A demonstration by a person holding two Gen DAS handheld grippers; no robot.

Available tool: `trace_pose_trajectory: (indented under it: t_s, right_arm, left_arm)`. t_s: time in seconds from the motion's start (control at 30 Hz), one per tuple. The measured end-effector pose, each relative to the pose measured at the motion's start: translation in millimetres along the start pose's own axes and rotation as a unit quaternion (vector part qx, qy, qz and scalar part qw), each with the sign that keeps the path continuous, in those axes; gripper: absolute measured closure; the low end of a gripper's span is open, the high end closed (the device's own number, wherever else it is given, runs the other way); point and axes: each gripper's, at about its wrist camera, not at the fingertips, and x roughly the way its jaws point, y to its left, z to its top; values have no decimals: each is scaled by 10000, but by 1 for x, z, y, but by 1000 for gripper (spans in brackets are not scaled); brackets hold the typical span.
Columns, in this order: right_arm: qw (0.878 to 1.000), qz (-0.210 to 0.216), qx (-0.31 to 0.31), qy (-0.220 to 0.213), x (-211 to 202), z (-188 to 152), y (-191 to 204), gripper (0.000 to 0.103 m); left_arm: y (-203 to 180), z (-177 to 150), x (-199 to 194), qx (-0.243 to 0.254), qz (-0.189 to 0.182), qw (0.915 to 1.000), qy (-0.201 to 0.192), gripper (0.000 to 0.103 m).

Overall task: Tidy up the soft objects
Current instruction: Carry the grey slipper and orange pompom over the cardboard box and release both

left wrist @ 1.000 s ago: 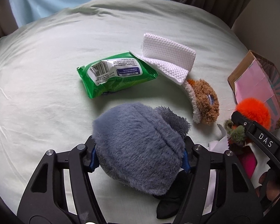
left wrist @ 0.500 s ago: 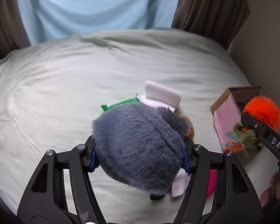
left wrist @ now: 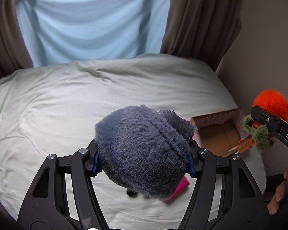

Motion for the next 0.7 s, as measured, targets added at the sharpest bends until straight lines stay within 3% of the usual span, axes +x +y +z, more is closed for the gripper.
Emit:
trace_pose_trajectory:
  t_s: [0.3,0.47,0.7]
  right_arm:
    - [9982,116,-567,172,-11,33,-78,69]
    - [9963,181,-753,379,6,46,-129,69]
    - [9932,188,-801,829,53,58,-186,69]
  left_arm:
    - [-107,15,6,-147,-160,9996,154,42]
    - [-173,12,34,-232,-220,9990,301,41]
    - [-237,1,92,-106,-203,9970,735,41]
